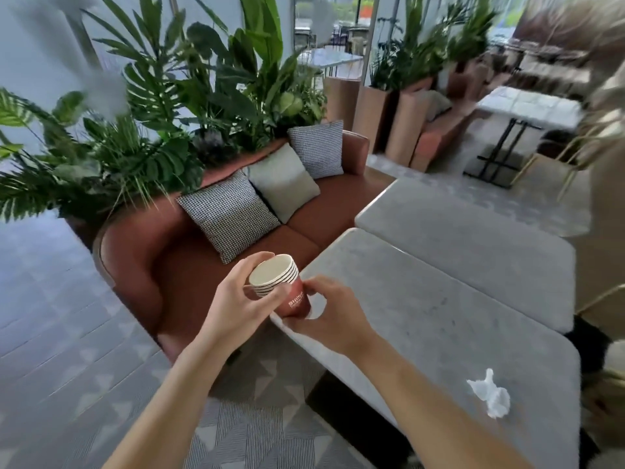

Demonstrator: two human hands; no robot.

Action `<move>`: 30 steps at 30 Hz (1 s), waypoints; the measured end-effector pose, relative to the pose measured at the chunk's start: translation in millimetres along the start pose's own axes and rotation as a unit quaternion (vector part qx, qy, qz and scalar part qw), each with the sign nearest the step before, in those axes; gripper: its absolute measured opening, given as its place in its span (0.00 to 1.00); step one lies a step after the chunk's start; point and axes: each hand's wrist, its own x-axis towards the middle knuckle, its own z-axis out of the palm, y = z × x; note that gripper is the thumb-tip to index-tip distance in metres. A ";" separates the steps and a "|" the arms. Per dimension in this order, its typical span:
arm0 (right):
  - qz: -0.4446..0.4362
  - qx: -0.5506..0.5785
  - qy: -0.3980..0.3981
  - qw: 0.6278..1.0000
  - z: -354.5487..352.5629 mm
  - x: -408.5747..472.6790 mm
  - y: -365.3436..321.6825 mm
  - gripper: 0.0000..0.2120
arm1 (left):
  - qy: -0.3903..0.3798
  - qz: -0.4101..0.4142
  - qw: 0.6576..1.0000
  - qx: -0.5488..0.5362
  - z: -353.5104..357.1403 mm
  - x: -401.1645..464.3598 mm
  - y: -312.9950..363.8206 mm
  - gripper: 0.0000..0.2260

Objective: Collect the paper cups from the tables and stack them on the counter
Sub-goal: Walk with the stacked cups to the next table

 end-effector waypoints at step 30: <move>0.175 -0.003 0.233 0.957 -225.7 -71.8 191.9 0.22 | -0.237 0.091 0.966 0.041 324.6 95.9 108.4 0.27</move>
